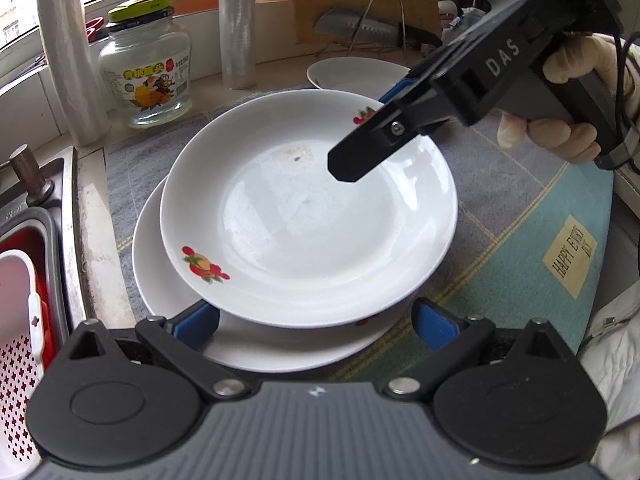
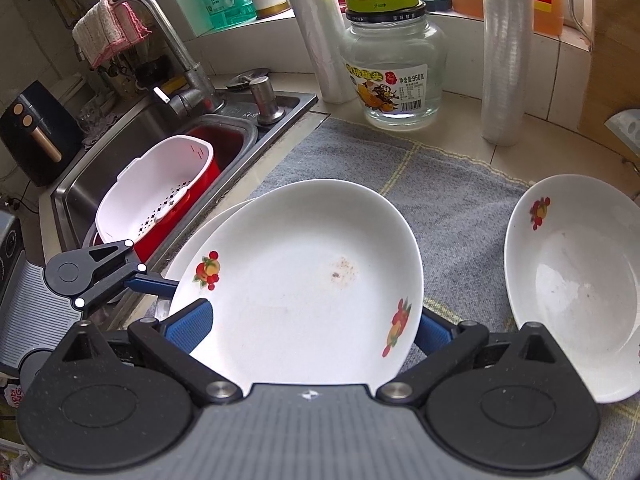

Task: Organize plates and bowls
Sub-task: 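Lower the fruit-print plate with the right gripper onto the stained plate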

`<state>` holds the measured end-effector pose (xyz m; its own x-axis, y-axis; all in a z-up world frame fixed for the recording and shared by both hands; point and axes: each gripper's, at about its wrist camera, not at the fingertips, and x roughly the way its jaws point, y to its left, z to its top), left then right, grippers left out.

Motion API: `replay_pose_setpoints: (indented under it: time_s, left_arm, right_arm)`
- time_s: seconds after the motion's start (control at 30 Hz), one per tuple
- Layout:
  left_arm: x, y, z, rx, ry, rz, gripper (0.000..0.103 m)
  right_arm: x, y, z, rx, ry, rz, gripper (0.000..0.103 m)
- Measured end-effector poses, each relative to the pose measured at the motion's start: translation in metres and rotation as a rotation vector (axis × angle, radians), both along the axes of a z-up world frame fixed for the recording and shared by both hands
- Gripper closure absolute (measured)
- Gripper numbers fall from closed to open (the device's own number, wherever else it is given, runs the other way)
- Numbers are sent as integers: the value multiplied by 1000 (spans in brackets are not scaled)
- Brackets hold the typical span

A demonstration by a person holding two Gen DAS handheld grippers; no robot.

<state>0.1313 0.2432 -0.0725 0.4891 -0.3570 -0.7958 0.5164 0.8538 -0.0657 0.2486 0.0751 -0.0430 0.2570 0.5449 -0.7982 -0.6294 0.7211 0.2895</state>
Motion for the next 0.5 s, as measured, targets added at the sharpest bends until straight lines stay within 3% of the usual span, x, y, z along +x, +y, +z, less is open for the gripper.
replay_pose_setpoints:
  time_s: [0.5]
  left_arm:
    - [13, -4, 7, 31, 103, 39, 2]
  right_arm:
    - [-3, -4, 1, 8, -3, -5, 0]
